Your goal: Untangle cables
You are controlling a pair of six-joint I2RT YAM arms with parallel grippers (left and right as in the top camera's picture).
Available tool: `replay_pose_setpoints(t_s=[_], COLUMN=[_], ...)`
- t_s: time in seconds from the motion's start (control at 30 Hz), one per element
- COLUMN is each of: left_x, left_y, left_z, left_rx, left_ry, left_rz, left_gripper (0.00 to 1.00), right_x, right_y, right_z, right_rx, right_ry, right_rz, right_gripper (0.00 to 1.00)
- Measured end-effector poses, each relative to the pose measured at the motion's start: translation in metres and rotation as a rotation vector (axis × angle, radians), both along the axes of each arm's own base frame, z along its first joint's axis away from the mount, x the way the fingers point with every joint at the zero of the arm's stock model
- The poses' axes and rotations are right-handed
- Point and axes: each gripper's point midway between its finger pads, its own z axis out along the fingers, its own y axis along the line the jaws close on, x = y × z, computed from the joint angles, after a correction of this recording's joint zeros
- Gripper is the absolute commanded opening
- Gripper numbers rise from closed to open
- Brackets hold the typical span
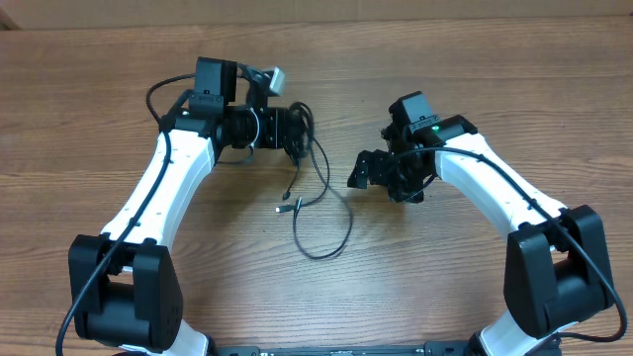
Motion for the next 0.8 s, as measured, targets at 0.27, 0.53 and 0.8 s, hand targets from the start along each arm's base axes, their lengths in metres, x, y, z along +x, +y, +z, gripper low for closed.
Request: replay_pose_setpoints(t_s=[0.27,0.53,0.8], left_x=[-0.033,-0.061,-0.075], left_y=[0.005,-0.006,-0.024], left_z=[0.021,0.047,0.055], left_rx=[-0.174,-0.359,-0.412], left_ry=[-0.044,-0.055,-0.067], left_rz=[-0.209,-0.329,-0.405], left_gripper=[0.04,0.04,0.04], right_x=[0.034,0.04,0.018], right_y=[0.019,0.042,0.063], right_z=[0.05,0.09,0.112], right_rx=[0.389,0.602,0.764], right_ry=[-0.26,-0.469,-0.478], right_rz=[0.218,0.391,0.494], right_gripper=[1.0,0.91,0.38])
